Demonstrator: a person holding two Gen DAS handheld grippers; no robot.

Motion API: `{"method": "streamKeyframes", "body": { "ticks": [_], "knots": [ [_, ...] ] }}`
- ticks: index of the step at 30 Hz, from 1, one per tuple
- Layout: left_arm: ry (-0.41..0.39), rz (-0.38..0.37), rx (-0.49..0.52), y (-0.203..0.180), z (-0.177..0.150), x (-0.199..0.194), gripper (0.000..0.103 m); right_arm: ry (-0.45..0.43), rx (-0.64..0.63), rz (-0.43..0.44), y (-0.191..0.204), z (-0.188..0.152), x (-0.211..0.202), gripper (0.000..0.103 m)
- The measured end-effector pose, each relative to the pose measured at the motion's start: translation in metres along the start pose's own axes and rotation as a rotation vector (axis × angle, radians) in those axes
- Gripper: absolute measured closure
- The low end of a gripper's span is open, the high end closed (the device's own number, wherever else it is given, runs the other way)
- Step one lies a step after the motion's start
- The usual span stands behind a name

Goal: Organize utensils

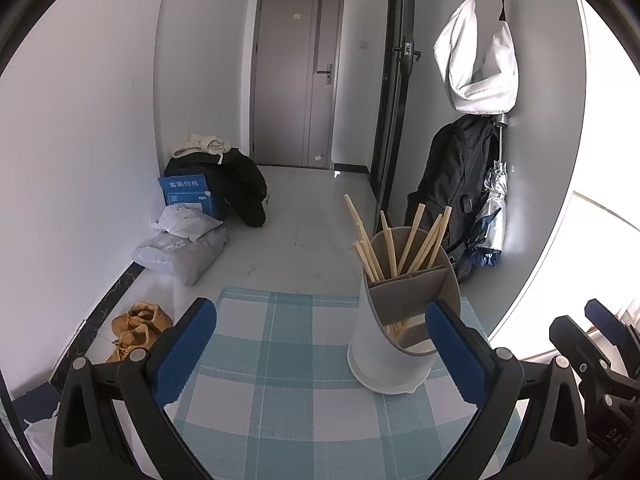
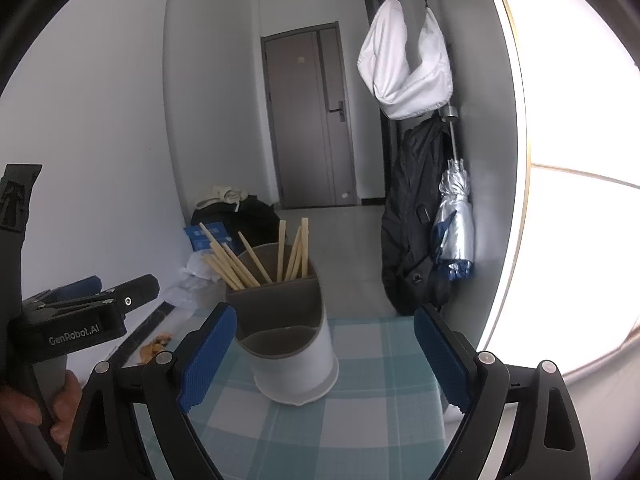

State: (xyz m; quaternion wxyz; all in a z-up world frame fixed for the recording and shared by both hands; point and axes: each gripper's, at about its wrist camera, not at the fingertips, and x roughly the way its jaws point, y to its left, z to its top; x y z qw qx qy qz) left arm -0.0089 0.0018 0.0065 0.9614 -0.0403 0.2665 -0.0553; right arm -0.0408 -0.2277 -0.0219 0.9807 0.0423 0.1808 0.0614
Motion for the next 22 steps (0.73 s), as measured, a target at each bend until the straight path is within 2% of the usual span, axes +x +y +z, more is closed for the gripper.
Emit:
{"method": "streamKeyframes", "body": {
  "ticks": [22],
  "knots": [
    [-0.01,-0.006,0.0,-0.0007,-0.0029,0.0013,0.001,0.006,0.002,-0.002,0.0017,-0.0013,-0.001,0.012]
  ]
}}
